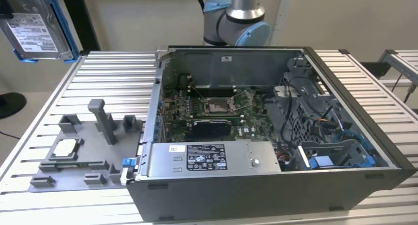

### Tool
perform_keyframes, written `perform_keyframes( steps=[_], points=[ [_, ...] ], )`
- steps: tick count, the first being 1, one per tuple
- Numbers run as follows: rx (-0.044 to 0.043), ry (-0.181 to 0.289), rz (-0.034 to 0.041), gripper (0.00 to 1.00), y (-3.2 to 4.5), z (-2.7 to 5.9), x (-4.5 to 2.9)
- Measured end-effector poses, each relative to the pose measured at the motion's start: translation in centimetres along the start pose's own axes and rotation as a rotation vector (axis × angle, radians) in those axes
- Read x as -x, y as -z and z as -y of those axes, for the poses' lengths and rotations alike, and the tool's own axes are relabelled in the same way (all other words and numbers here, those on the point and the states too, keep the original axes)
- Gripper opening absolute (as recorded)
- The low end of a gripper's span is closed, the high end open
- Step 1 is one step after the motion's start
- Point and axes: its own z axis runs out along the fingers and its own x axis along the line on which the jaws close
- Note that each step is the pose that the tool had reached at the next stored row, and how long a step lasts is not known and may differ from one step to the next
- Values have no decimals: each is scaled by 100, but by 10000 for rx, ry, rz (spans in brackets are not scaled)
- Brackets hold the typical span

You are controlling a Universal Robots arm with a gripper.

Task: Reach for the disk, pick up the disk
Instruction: 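Pick up the disk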

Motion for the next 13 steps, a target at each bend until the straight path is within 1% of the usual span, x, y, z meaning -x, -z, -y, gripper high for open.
perform_keyframes(
  steps=[7,9,13],
  points=[
    [4,0,-1,0,1,9,0],
    [3,1,0,0,1,32,1],
    [3,0,0,0,3,114,3]
  ],
)
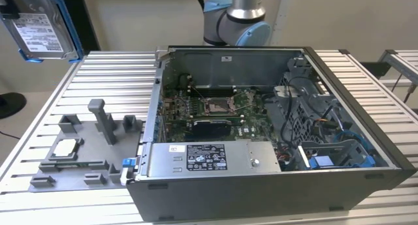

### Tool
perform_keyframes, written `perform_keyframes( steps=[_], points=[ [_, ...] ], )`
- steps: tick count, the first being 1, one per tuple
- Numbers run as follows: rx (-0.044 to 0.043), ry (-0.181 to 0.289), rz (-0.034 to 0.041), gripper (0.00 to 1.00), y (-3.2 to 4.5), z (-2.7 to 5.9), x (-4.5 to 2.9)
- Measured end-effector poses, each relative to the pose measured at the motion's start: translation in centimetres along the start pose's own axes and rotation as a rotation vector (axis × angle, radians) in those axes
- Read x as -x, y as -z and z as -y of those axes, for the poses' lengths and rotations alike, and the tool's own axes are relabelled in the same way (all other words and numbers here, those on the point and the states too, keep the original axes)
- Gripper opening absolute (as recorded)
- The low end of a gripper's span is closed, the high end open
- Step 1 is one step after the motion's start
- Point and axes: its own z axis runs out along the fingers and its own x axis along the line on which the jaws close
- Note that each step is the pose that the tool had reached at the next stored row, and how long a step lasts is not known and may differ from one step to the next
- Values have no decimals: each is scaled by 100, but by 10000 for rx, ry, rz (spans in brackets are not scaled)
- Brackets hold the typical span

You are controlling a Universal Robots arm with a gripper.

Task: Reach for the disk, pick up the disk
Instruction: 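Pick up the disk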

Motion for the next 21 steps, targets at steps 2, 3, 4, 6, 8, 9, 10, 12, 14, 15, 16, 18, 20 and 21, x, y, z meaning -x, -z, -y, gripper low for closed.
perform_keyframes(
  steps=[2,3,4,6,8,9,10,12,14,15,16,18,20,21],
  points=[
    [1,0,-1,0,1,34,1],
    [0,0,0,0,1,51,1],
    [1,0,-1,0,2,67,2],
    [0,-1,-1,0,3,107,3],
    [-1,-1,0,0,4,147,4],
    [-1,0,0,0,4,169,5],
    [-1,-1,0,0,5,189,5],
    [-1,0,0,0,6,231,6],
    [-1,1,0,0,6,270,7],
    [-2,6,0,0,6,282,8],
    [-2,21,-1,0,6,299,8],
    [-4,64,-2,0,5,335,8],
    [-6,120,-3,0,5,376,9],
    [-7,150,-3,0,4,394,9]
  ],
)
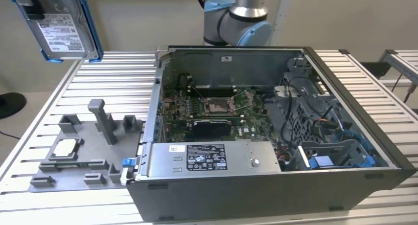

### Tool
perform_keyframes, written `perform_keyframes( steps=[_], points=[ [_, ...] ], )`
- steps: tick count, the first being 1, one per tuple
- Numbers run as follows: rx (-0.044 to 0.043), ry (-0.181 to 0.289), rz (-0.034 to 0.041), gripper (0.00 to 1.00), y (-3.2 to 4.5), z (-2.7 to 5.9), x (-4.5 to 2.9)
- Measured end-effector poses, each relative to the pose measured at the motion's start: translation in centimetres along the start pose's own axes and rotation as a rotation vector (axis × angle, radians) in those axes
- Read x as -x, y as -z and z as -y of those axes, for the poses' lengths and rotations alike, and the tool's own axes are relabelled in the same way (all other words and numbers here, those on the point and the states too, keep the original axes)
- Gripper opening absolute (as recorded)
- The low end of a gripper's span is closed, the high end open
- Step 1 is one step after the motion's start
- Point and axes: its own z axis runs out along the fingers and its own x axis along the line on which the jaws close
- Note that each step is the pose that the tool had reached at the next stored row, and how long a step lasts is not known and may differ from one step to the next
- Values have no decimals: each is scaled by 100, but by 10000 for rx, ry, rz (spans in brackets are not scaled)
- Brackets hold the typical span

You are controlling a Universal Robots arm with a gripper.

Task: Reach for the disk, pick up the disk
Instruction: 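Pick up the disk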

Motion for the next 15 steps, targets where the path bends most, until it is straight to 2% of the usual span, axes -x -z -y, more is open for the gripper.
perform_keyframes(
  steps=[15],
  points=[
    [-36,228,-6,0,-15,340,4]
  ],
)
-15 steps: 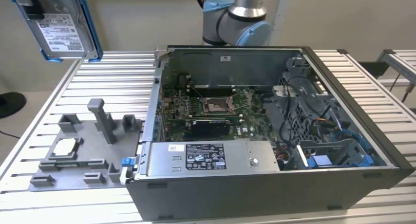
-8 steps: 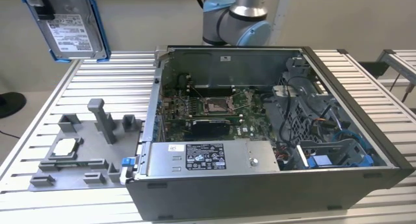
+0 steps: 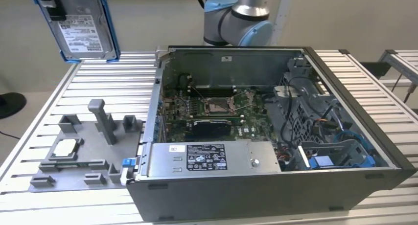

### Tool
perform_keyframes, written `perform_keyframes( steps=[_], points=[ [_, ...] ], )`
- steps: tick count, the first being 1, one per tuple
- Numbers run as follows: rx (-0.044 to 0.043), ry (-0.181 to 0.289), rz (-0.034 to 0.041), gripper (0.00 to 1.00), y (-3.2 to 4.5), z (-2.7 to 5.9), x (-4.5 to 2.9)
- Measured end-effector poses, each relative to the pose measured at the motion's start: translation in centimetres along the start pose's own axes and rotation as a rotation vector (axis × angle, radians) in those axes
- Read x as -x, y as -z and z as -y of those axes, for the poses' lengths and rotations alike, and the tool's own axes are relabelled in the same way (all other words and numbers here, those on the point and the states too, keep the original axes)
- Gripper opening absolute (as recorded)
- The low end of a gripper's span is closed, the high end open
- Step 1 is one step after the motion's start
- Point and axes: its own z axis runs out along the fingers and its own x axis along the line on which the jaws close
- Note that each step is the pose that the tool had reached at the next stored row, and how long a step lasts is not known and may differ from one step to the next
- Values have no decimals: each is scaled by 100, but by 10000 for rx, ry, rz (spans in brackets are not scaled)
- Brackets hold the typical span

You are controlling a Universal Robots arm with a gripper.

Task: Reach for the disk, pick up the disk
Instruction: 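Pick up the disk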

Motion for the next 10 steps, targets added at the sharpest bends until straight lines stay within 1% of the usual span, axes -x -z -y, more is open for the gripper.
perform_keyframes(
  steps=[3,10],
  points=[
    [-8,35,0,0,-7,66,-1],
    [-47,103,-2,0,-5,258,-3]
  ],
)
